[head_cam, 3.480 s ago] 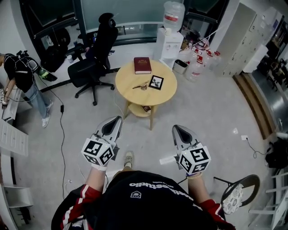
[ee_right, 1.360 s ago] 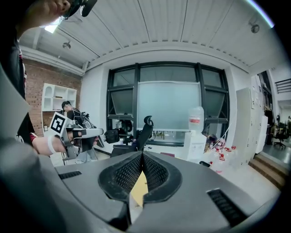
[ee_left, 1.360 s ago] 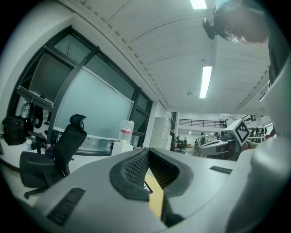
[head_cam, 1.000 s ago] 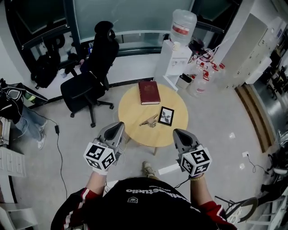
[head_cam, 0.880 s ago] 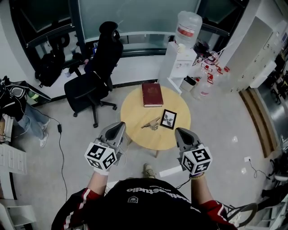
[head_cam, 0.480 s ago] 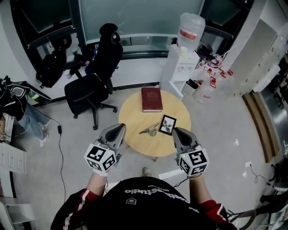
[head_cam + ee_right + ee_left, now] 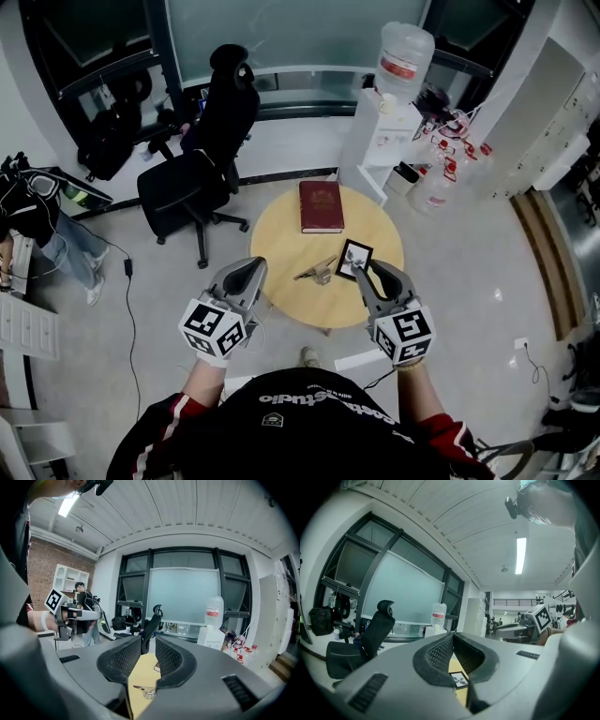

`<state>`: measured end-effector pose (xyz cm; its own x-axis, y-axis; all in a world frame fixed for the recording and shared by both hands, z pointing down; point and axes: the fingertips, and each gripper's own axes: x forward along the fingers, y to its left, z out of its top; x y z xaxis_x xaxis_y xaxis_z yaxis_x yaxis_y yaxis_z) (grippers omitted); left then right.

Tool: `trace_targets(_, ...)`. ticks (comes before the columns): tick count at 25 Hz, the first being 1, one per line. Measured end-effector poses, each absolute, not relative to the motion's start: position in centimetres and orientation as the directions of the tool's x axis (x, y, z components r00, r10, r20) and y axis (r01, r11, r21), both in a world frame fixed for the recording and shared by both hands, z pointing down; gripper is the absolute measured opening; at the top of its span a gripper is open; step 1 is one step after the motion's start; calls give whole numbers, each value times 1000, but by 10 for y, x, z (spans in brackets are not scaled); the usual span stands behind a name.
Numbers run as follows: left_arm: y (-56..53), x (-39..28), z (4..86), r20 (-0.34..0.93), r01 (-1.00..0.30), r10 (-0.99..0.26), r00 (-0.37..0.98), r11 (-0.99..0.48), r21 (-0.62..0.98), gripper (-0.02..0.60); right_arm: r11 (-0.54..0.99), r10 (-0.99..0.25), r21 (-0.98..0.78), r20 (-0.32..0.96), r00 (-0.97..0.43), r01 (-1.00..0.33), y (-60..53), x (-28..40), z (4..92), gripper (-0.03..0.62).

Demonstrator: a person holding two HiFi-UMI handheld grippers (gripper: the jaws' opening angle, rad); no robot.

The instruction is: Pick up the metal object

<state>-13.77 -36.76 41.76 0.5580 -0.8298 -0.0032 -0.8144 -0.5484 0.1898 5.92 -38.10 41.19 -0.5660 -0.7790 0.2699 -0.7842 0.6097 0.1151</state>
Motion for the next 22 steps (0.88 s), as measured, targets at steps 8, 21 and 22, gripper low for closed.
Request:
trace_targets(8,-373,-129,414,-26,-804,-818,575,-571,166,17,648,-744,139,330,-581,-749,-397,53,434,107)
trace_targets(21,-364,-136,428,13,-837,-843,538,-533,120,17,722,-686,268,389,-614,-638,-409,50,501,107)
trace_targets(22,-363,-136,428,15,-841,-846,533,-528,121,17,730,-678,277,401,-616,-625,-409,52,508,107)
